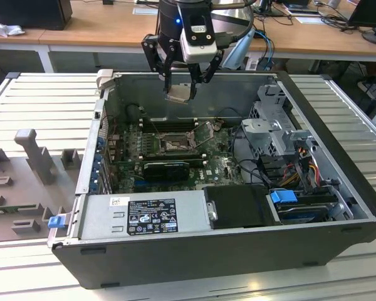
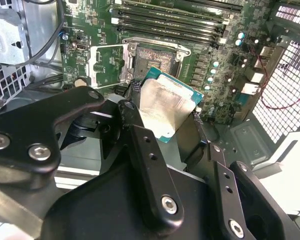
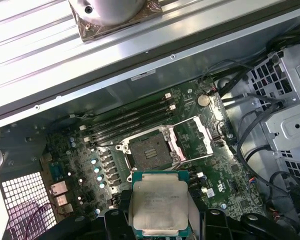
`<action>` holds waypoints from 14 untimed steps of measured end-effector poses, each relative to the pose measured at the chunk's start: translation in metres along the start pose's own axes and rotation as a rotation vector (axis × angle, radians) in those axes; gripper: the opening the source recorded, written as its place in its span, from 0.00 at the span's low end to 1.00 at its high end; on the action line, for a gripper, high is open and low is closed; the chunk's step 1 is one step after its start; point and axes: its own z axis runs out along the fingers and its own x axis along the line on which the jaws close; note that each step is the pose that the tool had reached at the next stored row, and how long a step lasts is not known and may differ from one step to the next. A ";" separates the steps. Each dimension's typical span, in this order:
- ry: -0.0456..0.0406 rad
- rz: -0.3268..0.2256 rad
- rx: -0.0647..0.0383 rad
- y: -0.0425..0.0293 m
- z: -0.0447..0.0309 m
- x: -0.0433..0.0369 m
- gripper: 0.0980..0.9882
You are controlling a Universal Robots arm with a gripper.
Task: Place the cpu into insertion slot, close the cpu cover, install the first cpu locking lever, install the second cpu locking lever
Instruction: 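Place the cpu into insertion slot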
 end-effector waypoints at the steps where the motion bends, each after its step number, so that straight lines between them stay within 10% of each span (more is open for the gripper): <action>1: -0.0002 0.002 0.000 0.0000 0.0000 0.0000 0.48; 14: -0.0028 0.031 -0.001 0.0000 0.0000 0.0000 0.48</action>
